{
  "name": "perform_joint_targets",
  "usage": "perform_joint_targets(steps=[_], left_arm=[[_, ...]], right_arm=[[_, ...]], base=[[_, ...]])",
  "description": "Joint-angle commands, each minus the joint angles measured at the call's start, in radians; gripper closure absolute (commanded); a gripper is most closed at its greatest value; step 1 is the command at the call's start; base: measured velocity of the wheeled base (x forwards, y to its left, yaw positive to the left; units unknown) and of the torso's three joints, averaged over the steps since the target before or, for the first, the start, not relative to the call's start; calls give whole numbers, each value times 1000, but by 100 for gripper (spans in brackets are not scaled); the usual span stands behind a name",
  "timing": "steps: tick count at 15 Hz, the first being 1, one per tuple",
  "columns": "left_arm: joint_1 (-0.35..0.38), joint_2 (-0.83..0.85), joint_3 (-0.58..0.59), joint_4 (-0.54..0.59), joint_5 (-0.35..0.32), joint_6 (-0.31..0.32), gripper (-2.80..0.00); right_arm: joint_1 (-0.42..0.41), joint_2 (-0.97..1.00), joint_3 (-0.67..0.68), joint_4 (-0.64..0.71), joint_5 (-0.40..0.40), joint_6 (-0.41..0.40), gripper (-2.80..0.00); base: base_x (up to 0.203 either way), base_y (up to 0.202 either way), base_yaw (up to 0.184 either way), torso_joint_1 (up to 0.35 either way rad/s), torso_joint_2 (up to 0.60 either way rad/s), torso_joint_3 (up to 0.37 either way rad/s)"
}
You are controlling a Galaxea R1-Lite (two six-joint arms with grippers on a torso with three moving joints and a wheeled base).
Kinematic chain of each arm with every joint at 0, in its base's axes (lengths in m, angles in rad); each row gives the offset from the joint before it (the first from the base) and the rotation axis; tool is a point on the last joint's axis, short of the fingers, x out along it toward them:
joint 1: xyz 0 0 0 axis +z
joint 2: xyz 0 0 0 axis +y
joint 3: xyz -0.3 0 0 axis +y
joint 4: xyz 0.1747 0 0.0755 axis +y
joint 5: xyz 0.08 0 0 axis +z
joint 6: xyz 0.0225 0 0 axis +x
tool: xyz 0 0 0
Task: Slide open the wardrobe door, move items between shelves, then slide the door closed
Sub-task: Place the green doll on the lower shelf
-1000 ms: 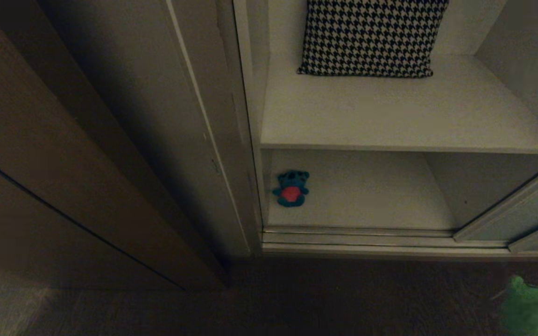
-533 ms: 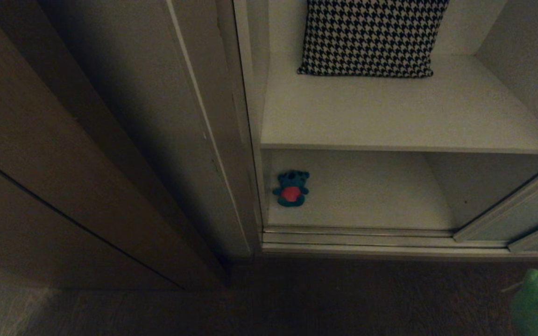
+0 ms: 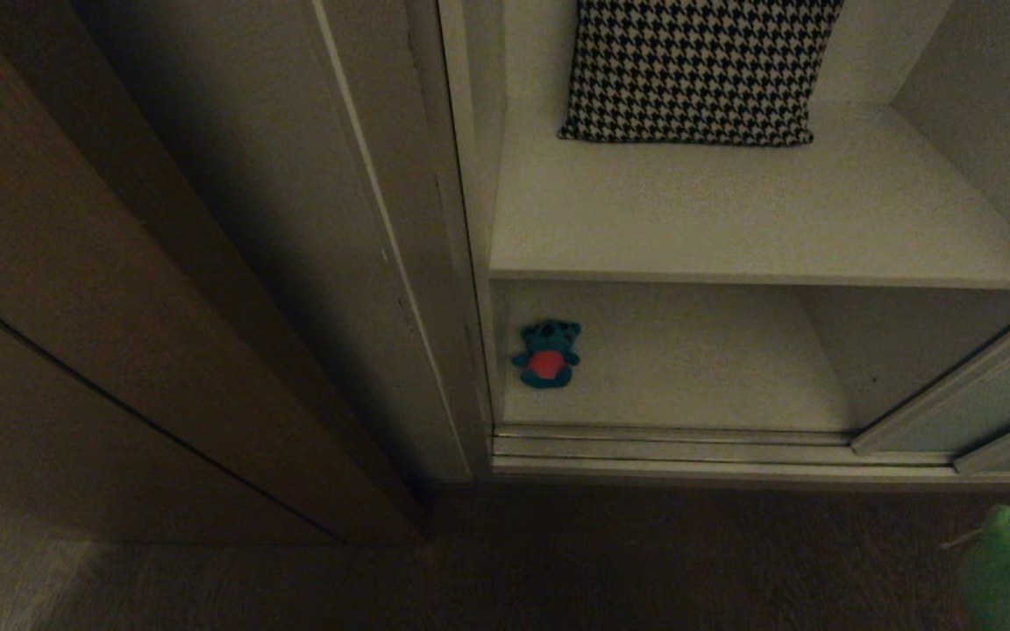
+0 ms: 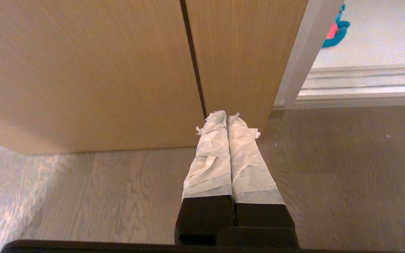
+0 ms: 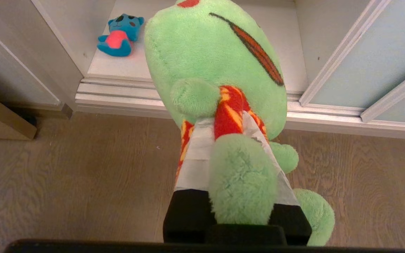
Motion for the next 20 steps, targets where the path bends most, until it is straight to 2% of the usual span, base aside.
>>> perform_joint_targets(steps=[1,4,20], left_arm=[[0,1,0,0,2,-7,0],[0,1,-1,-5,22,-111,0],[0,1,-1,-5,22,-111,0]], right_arm=[[0,2,0,0,1,-1,0],[0,2,0,0,1,0,0],[0,2,0,0,1,0,0]], base=[[0,0,0,0,0,0],[0,0,0,1,1,-17],[0,0,0,3,3,-188]])
